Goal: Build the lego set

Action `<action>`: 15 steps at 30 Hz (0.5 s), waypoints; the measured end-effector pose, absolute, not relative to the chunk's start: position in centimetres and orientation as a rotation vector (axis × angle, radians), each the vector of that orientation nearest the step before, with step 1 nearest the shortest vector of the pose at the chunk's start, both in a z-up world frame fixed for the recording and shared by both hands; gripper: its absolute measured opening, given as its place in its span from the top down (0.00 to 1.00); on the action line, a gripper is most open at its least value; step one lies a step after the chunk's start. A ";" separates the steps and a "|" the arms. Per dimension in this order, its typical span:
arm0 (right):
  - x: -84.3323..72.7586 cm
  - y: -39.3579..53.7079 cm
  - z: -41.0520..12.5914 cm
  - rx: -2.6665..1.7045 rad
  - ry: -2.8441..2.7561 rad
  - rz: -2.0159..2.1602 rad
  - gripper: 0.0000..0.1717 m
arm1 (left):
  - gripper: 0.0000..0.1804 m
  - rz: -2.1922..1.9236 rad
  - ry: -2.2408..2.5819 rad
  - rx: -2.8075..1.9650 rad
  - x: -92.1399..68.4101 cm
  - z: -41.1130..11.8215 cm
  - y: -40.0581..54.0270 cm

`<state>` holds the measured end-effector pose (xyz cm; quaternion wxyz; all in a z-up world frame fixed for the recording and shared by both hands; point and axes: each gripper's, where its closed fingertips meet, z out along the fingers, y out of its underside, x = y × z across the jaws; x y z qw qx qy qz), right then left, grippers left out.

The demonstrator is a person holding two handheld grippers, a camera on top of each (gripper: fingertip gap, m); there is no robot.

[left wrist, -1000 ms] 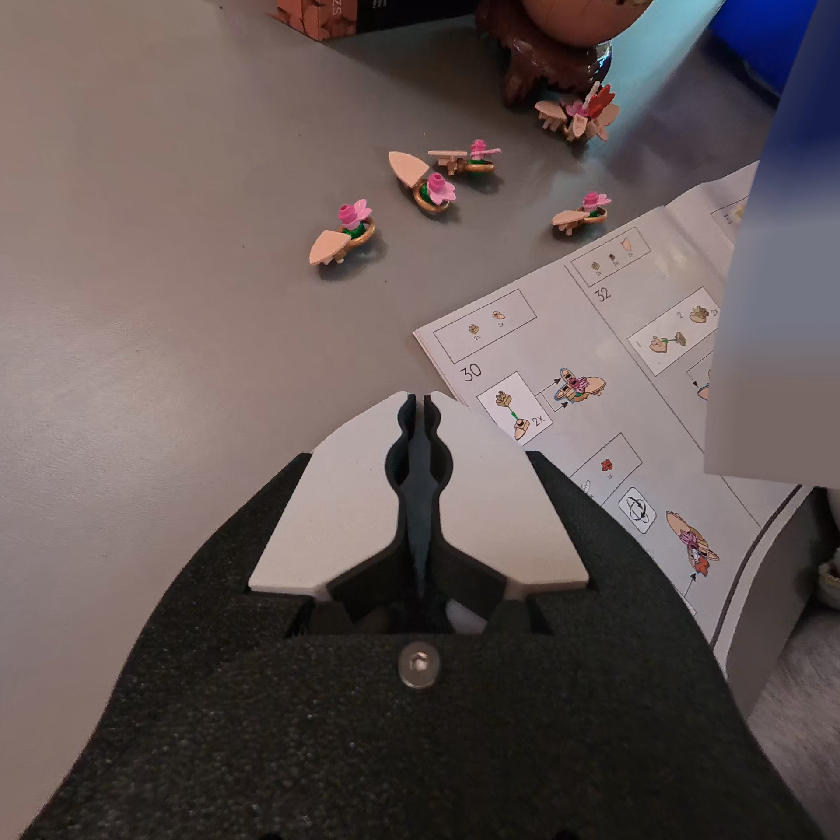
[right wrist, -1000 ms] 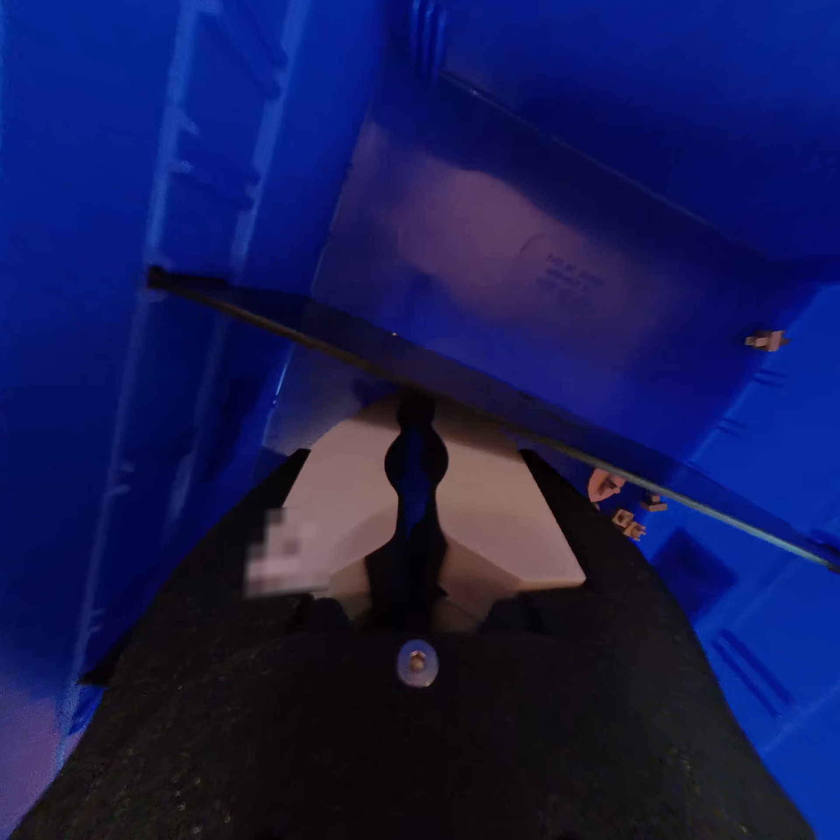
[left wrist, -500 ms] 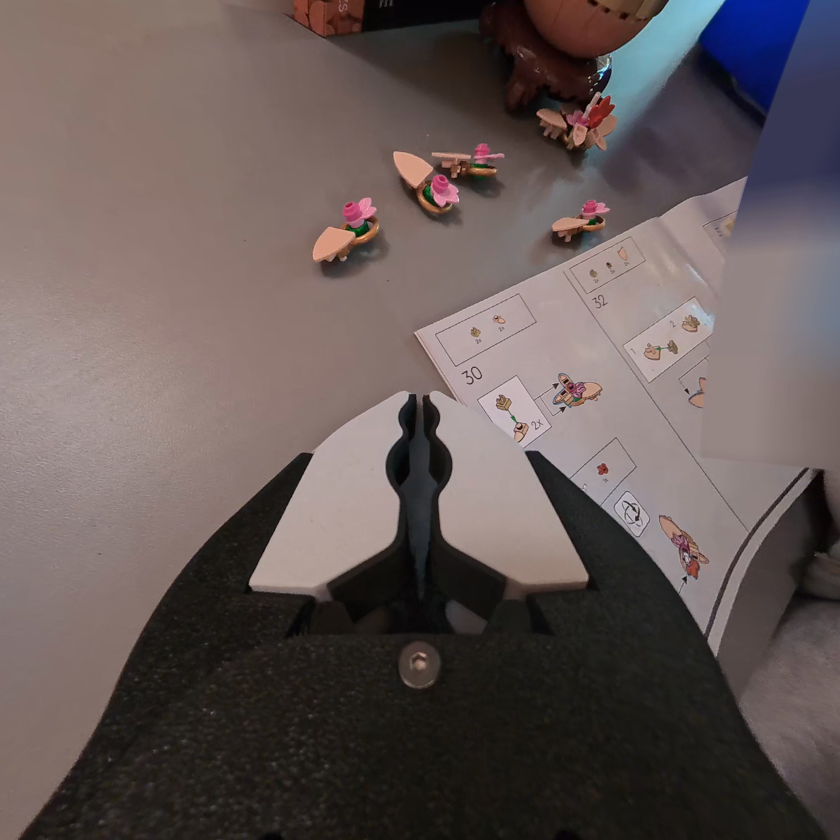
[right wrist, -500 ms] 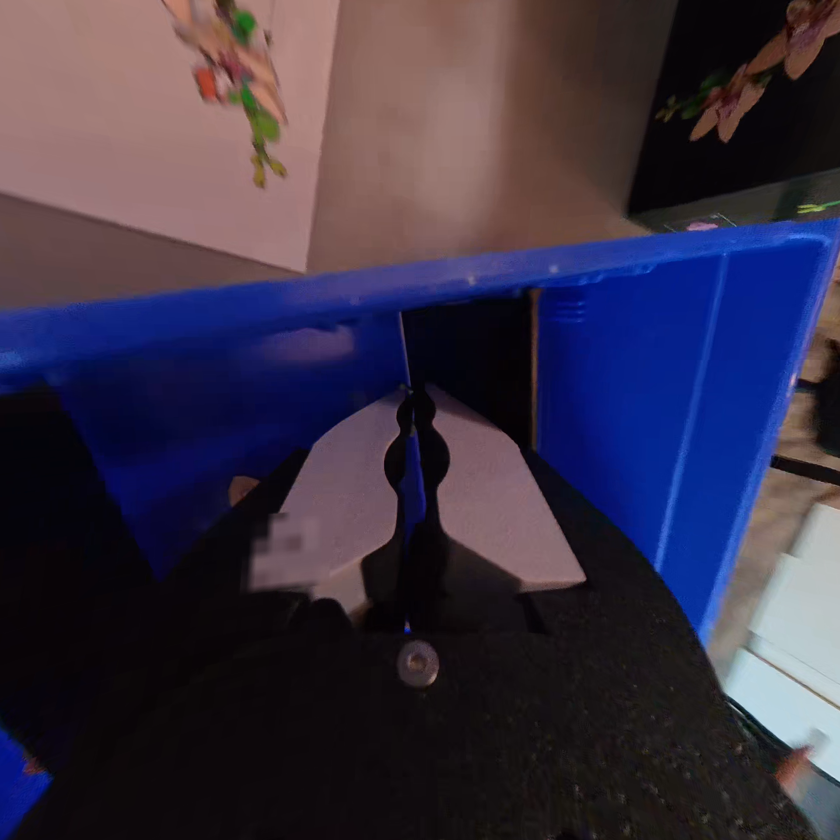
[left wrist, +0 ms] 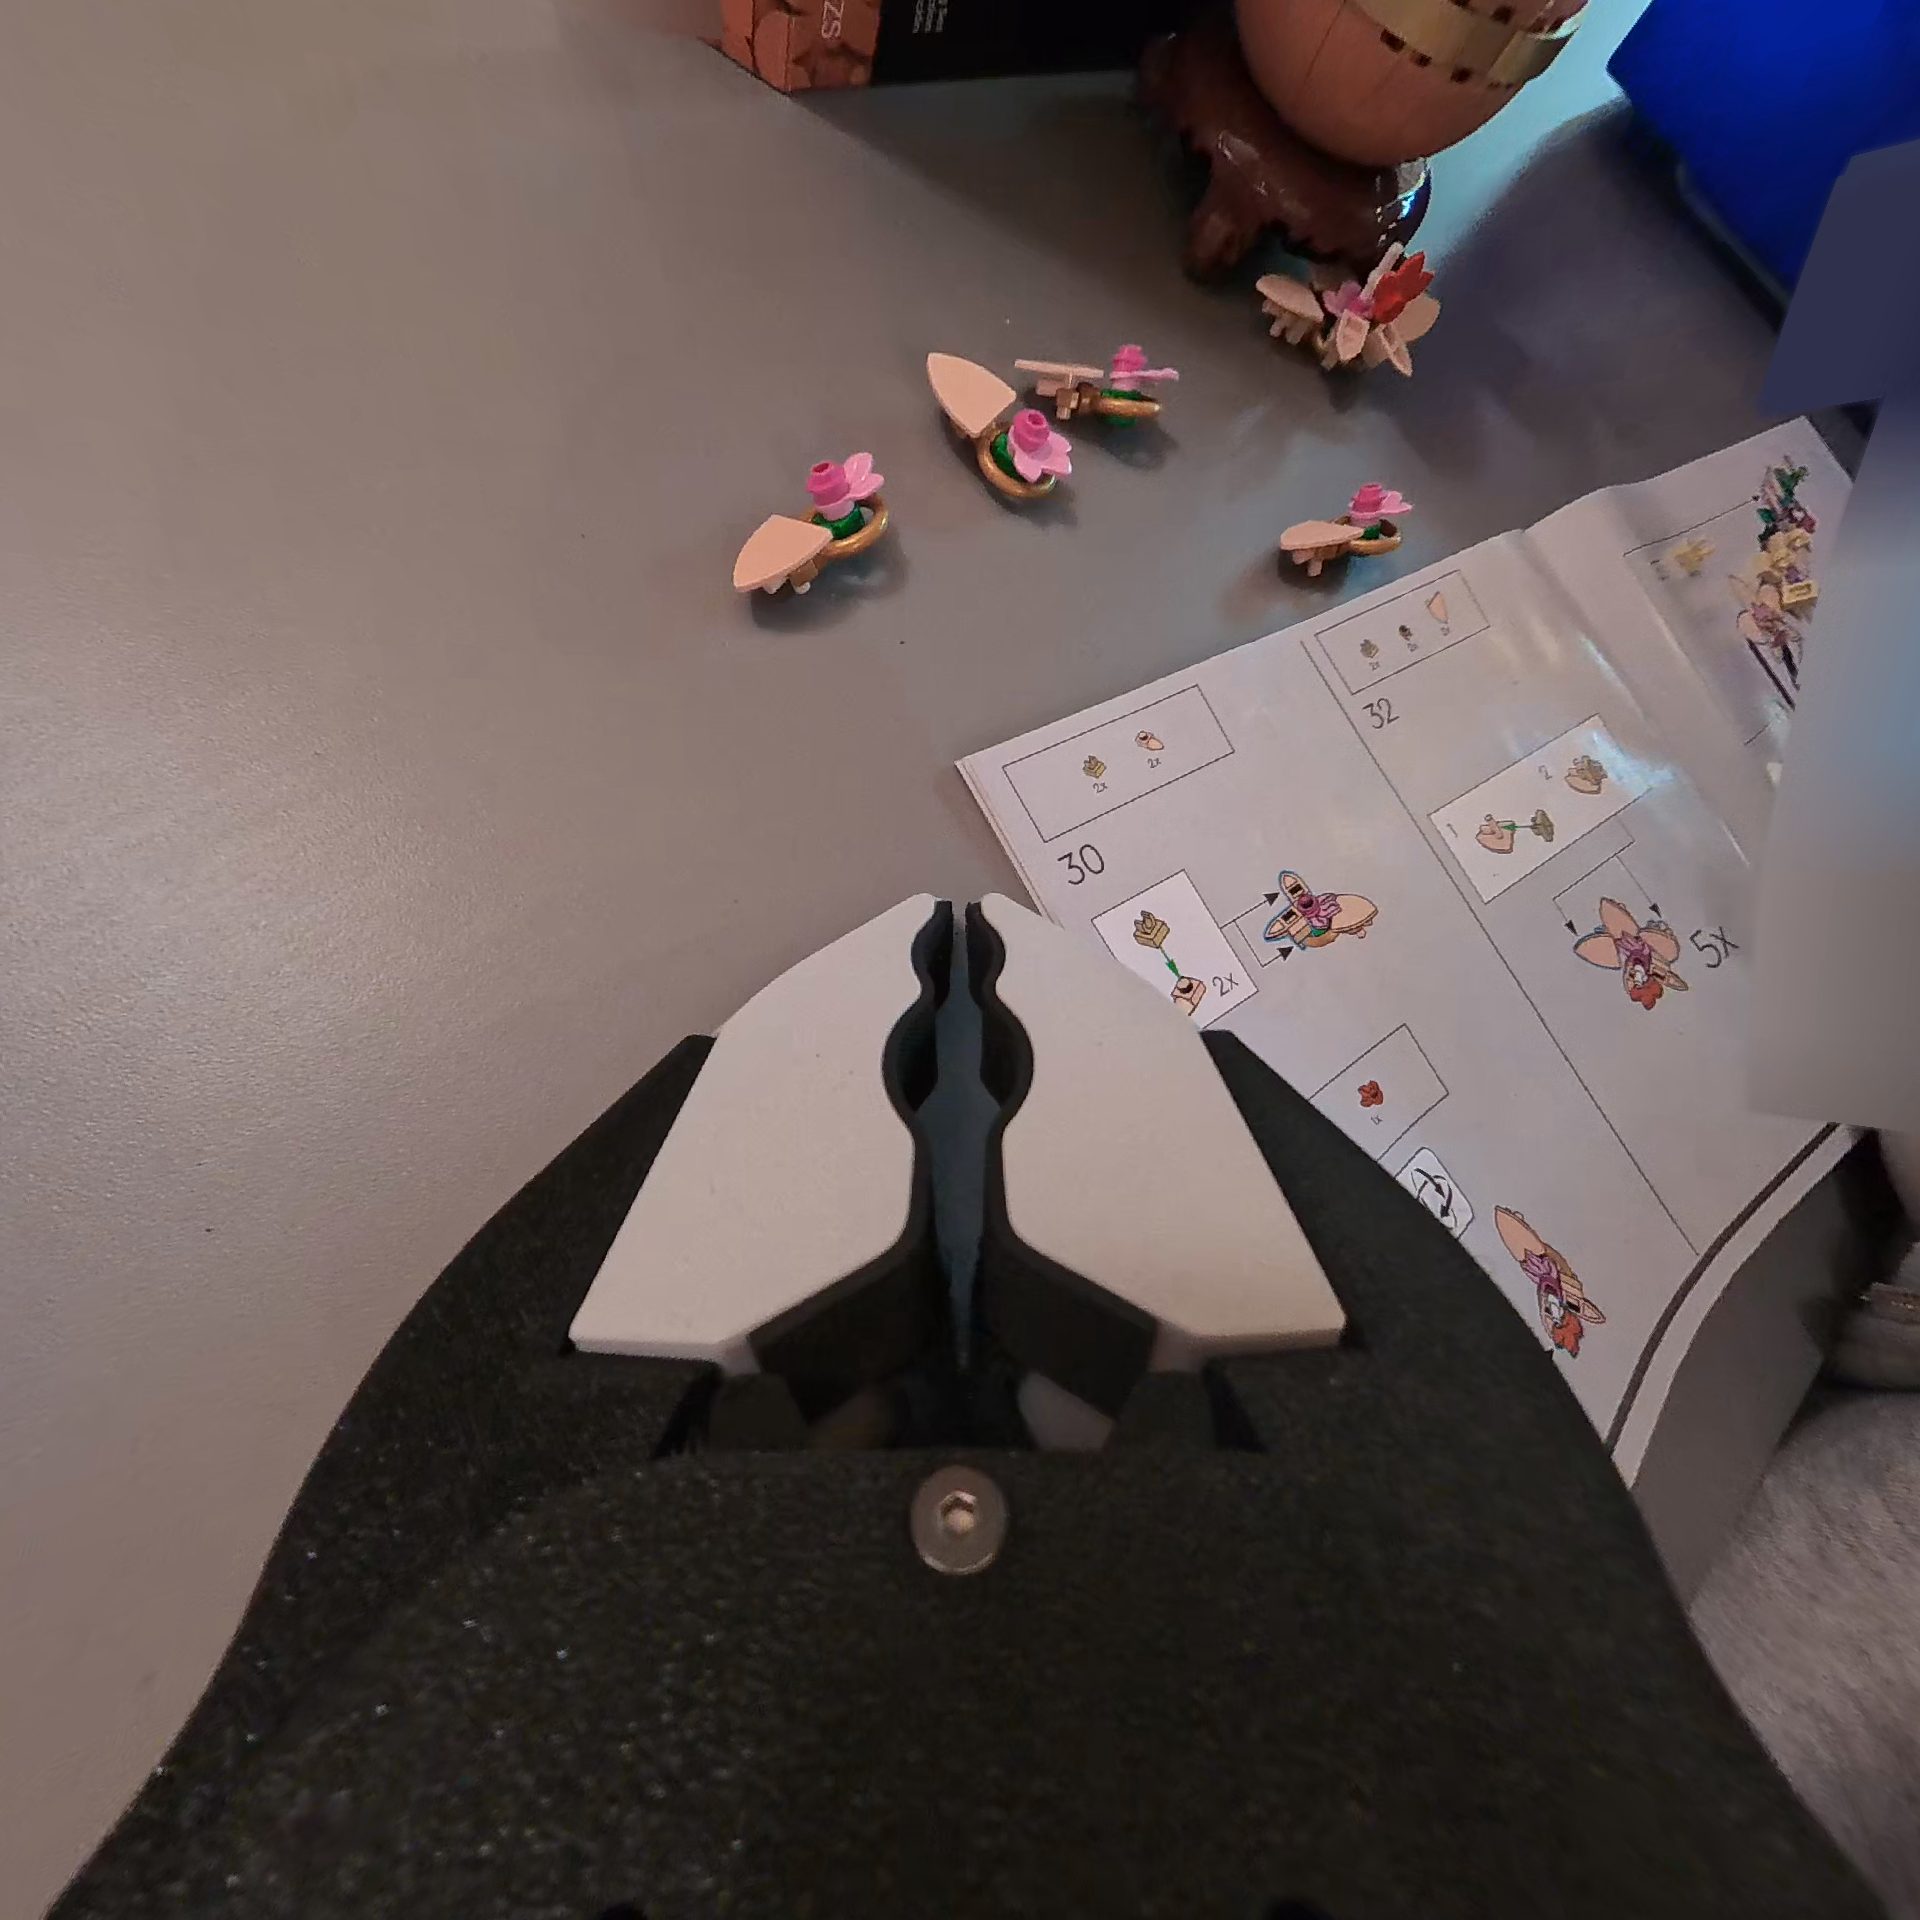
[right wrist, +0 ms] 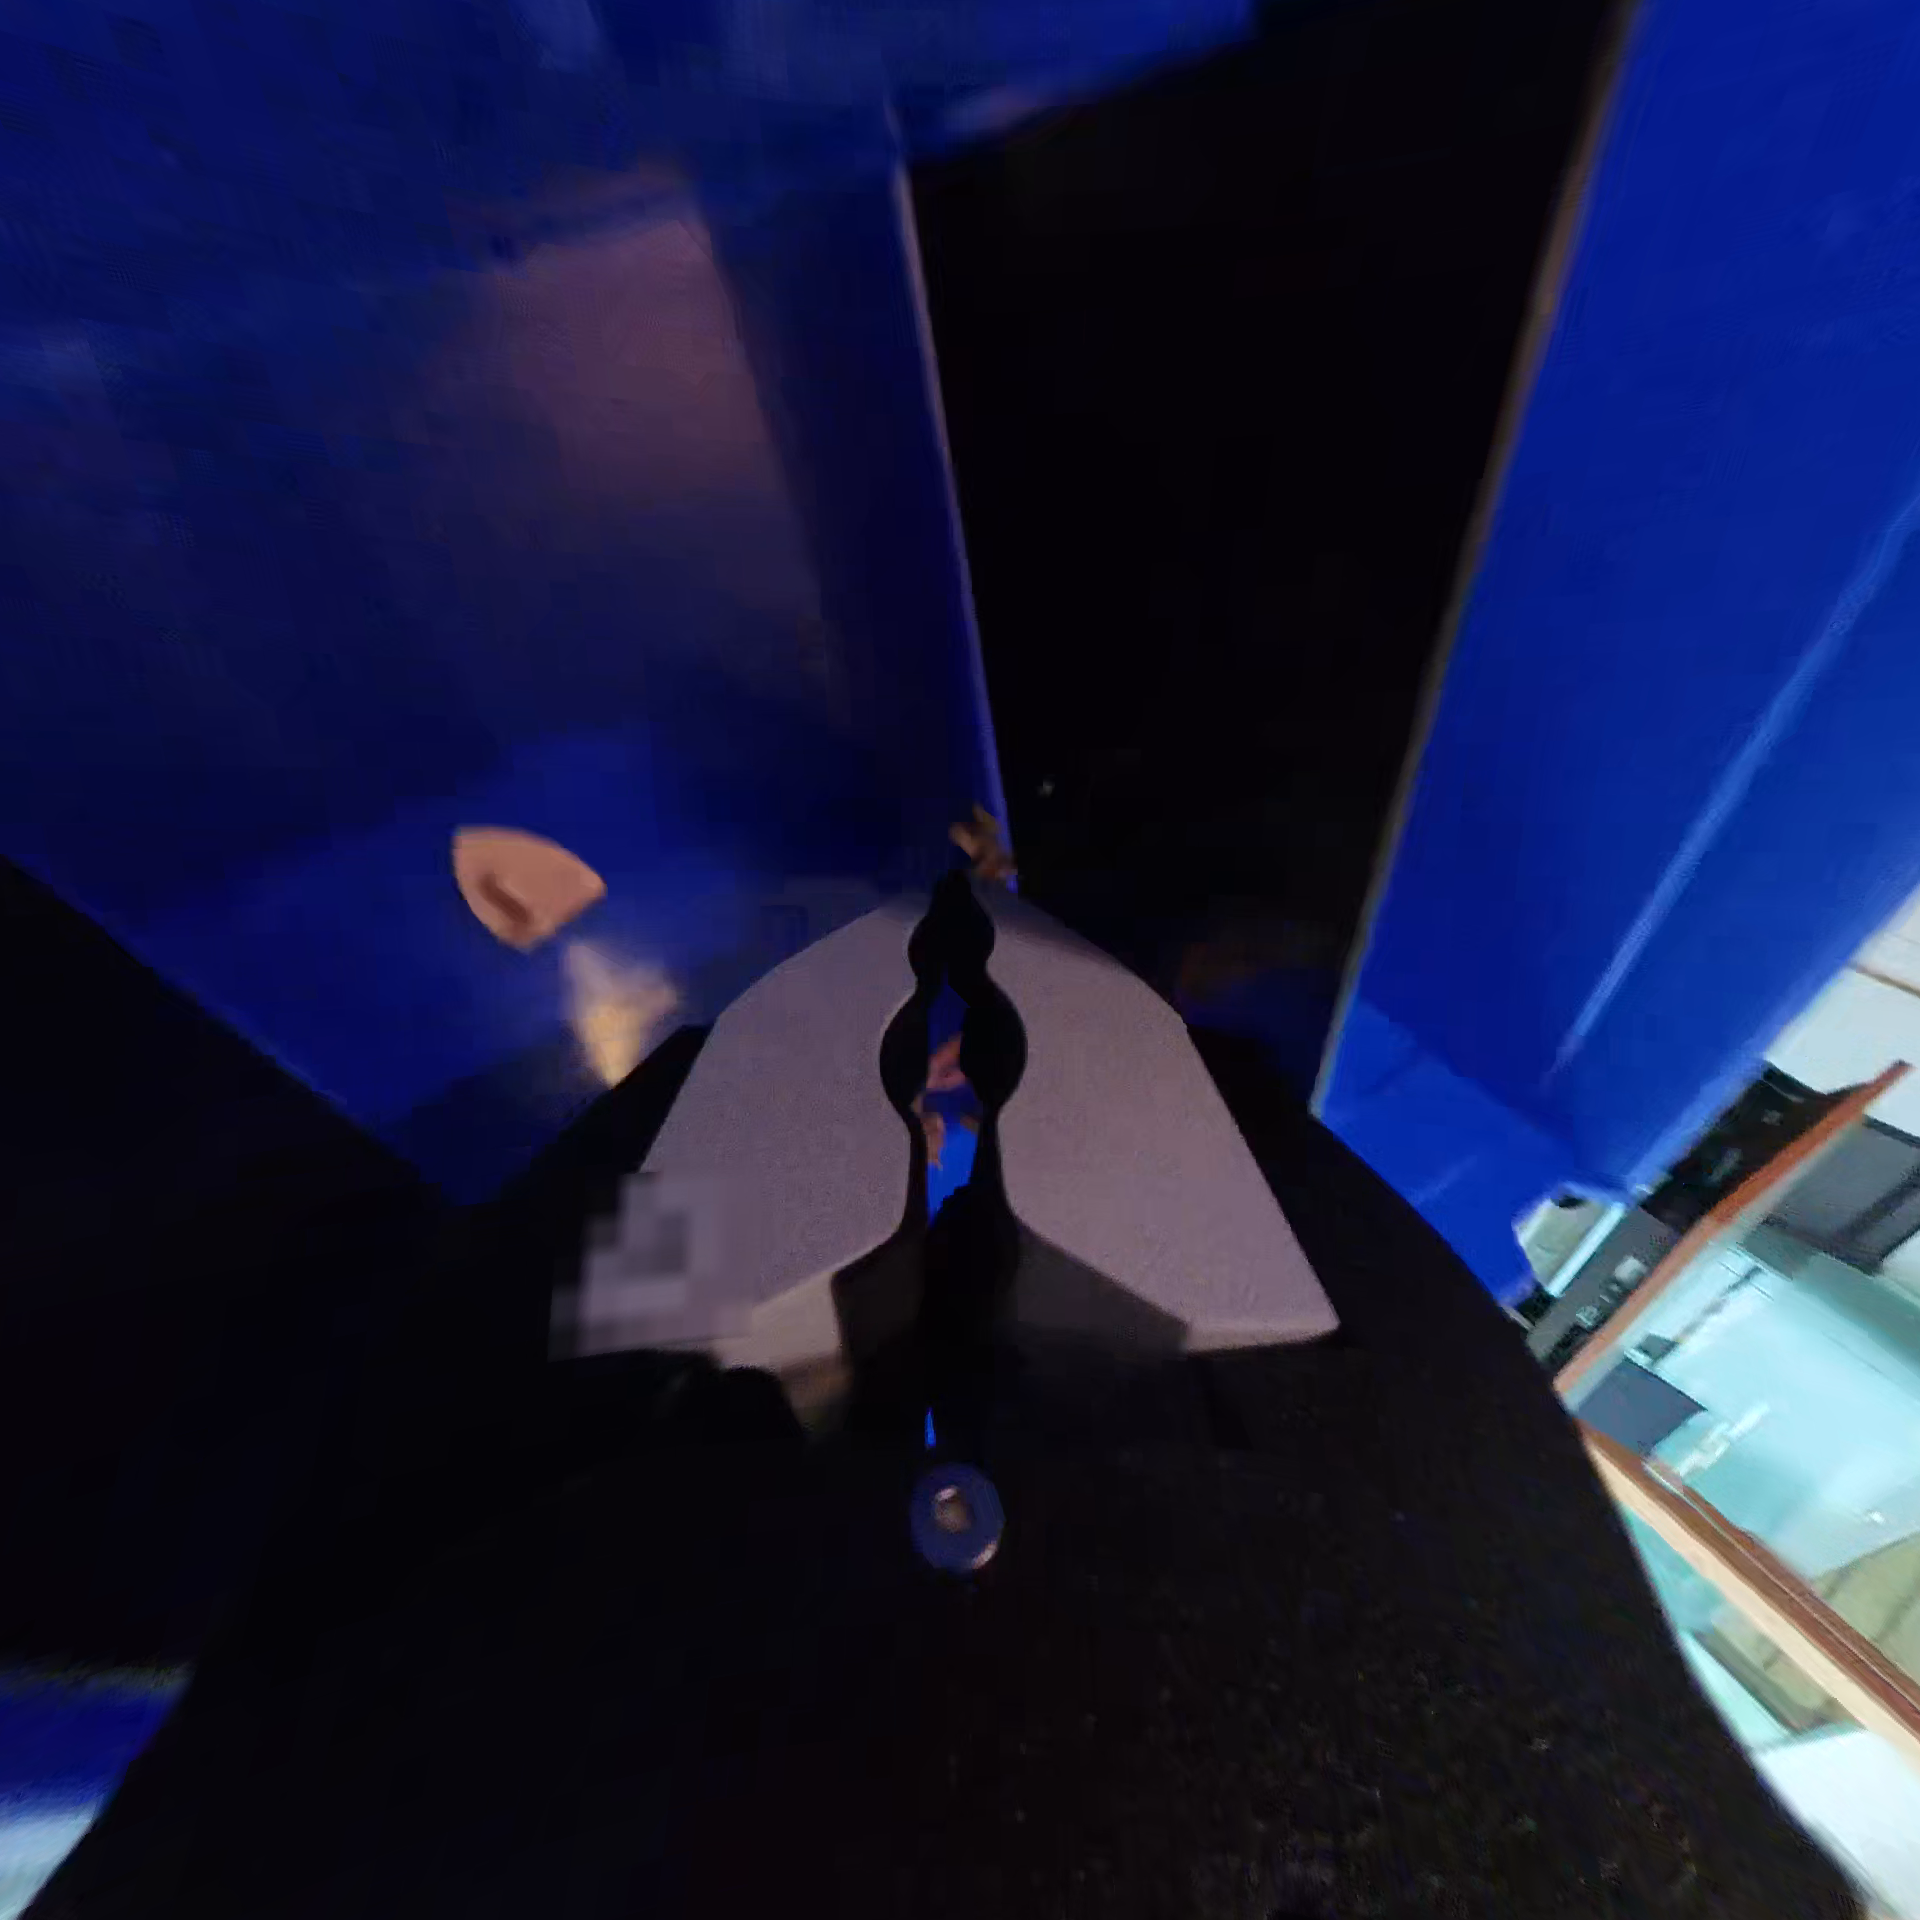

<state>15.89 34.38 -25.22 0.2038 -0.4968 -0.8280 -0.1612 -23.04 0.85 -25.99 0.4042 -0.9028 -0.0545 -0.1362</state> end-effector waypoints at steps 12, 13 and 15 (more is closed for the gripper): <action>16.3 34.3 -23.6 -2.390 -1.480 0.334 0.76 | 0.98 -0.318 -0.122 -2.282 -23.0 -26.0 0.9; 16.2 34.2 -23.9 -2.467 -1.395 0.375 0.78 | 0.98 -0.312 -0.120 -2.283 -23.0 -26.0 0.9; 15.6 33.8 -24.7 -2.611 -1.241 0.479 0.77 | 0.98 -0.309 -0.118 -2.283 -23.0 -26.0 0.9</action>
